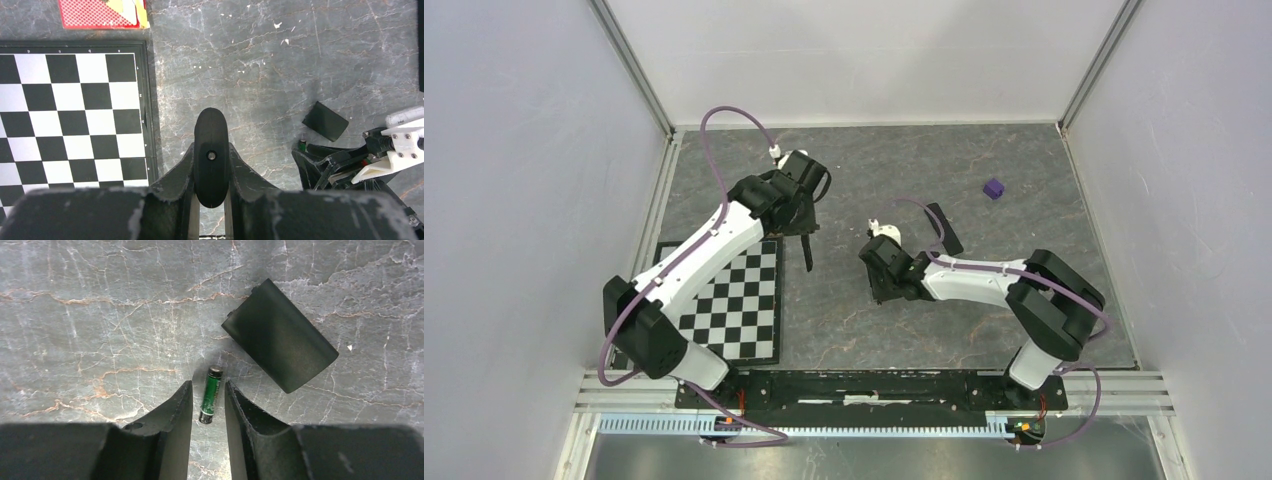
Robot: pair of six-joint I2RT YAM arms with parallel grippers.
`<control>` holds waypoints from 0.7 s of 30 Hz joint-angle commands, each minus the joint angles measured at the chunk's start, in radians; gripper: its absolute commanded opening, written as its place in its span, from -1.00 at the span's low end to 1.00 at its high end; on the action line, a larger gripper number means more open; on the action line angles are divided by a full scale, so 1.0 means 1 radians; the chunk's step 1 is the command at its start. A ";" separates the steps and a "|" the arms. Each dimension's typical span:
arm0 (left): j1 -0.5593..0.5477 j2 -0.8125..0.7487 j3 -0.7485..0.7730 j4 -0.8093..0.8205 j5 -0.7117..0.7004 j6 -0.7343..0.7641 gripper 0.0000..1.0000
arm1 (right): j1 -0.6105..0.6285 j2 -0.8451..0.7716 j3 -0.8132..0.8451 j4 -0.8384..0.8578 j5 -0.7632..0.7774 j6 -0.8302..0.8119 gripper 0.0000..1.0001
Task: Load the batteries into the remote control
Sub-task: Pick up the battery from the center of the board.
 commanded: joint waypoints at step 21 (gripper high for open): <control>0.222 -0.178 -0.337 0.526 0.657 0.137 -0.96 | 0.070 -0.095 0.080 -0.152 0.207 -0.094 -1.00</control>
